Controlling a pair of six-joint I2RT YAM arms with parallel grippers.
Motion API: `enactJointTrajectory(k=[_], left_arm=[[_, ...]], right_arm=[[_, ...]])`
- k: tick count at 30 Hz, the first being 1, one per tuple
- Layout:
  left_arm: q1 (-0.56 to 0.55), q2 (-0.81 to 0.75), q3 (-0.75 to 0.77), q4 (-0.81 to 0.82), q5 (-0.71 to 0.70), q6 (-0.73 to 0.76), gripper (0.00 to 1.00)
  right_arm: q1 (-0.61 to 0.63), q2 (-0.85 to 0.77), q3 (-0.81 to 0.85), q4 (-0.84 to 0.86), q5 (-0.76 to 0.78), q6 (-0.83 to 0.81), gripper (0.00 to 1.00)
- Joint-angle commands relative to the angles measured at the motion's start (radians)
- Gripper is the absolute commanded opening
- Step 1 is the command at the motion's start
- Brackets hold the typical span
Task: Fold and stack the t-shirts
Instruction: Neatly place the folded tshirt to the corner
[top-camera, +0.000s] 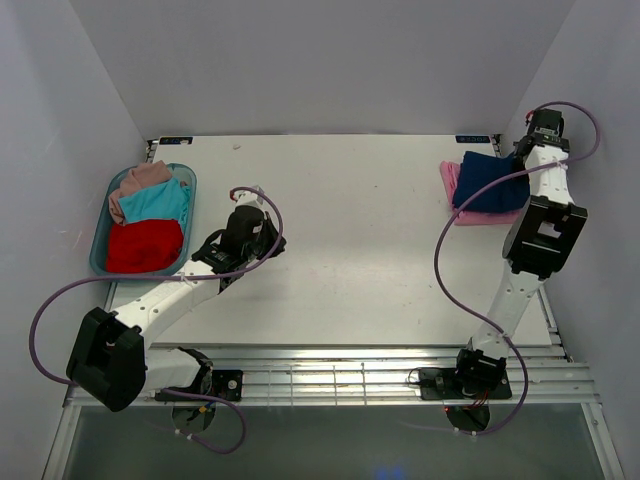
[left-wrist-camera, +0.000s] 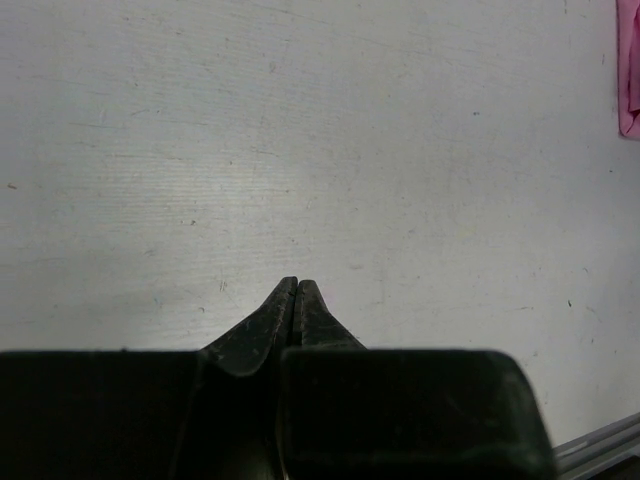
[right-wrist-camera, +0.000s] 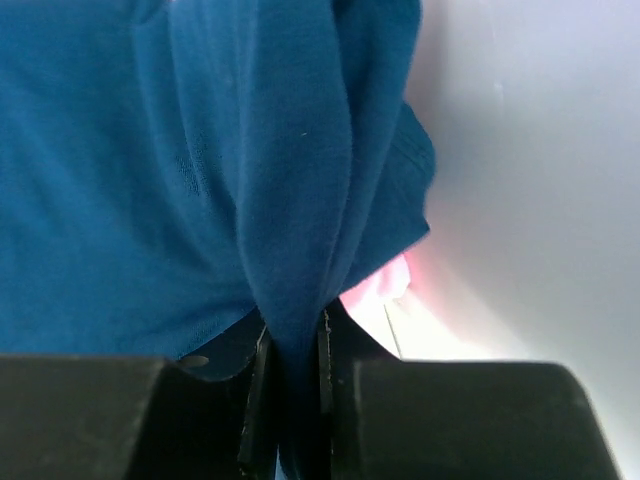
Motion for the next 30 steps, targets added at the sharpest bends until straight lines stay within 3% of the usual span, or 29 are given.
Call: enactJointTrajectory(k=[1,5,7,8,10,11,16,21,28,30], left_arm=[[0.004,-0.004,0.024,-0.025,-0.021,0.014,0.1],[0.004,-0.007,0.024,-0.029,-0.027,0.015,0.1],[0.004,-0.006,0.024,-0.029,-0.021,0.018,0.1],[0.004,0.0,0.023,-0.029,-0.021,0.02,0.1],[0.004,0.008,0.027,-0.031,-0.024,0.032,0.12],[0.004,0.016,0.033,-0.034,-0.032,0.038,0.15],[0.004,0.052,0.141,-0.08,-0.122,0.121,0.37],[0.008,0.059,0.198,-0.082,-0.155,0.173,0.42],[0.018,-0.003,0.296,-0.144,-0.182,0.202,0.45],[0.036,-0.021,0.363,-0.193,-0.216,0.228,0.49]], right_arm=[[-0.022,0.017,0.023,0.013,0.086,-0.012,0.08],[-0.03,0.011,-0.021,0.038,0.102,0.003,0.08],[-0.031,0.015,-0.018,0.032,0.099,0.005,0.17],[-0.031,0.009,-0.02,0.027,0.097,0.015,0.39],[-0.031,-0.011,-0.027,0.022,0.077,0.041,0.56],[-0.031,-0.046,-0.03,0.021,0.059,0.055,0.86],[0.039,-0.172,-0.055,0.027,0.021,0.082,0.87],[0.127,-0.359,-0.184,0.095,0.0,0.046,0.92],[0.26,-0.589,-0.325,0.075,-0.058,0.066,0.78],[0.28,-0.659,-0.275,0.04,-0.12,0.084,0.81]])
